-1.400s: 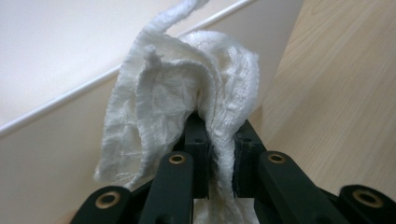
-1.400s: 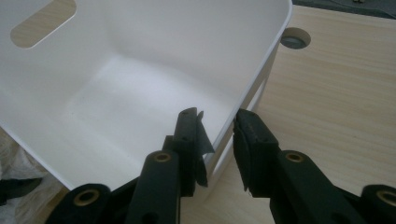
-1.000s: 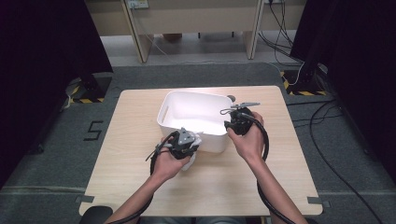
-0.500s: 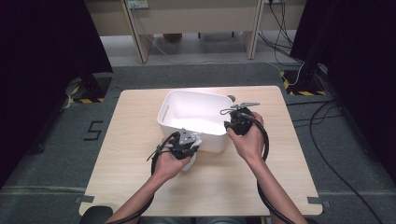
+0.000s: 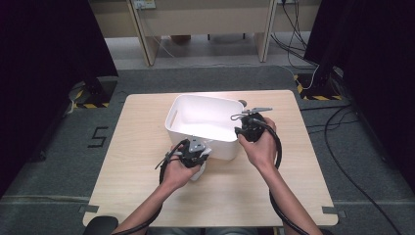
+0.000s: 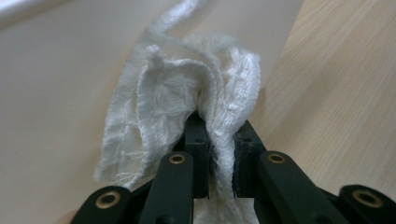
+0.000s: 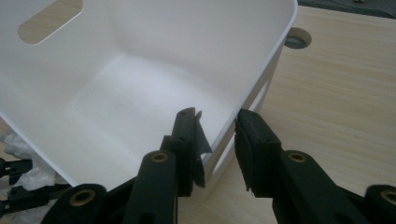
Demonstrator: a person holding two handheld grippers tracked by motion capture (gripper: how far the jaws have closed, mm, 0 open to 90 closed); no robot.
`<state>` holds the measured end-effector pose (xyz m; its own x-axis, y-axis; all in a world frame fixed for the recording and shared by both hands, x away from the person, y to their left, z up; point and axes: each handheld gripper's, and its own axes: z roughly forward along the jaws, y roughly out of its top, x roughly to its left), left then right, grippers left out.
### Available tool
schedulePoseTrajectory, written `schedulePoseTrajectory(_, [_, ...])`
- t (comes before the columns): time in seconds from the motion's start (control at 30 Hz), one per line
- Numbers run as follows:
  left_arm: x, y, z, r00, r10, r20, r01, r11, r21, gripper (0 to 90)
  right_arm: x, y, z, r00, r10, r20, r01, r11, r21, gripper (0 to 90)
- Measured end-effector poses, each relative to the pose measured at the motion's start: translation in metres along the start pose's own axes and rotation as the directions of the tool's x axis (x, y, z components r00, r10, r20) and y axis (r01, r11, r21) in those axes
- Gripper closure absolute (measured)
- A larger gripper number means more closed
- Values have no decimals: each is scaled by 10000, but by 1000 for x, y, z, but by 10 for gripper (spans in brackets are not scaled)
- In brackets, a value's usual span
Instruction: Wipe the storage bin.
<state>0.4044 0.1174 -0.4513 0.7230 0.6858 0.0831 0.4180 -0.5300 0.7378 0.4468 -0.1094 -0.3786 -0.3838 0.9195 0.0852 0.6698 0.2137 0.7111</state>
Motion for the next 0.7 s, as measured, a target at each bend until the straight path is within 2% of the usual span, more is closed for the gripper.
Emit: schedulePoseTrajectory(0.7, [1, -8, 12, 10000, -77, 21, 77, 9993, 357, 799, 0, 0, 0, 10000, 30, -3, -30, 10000, -19, 691])
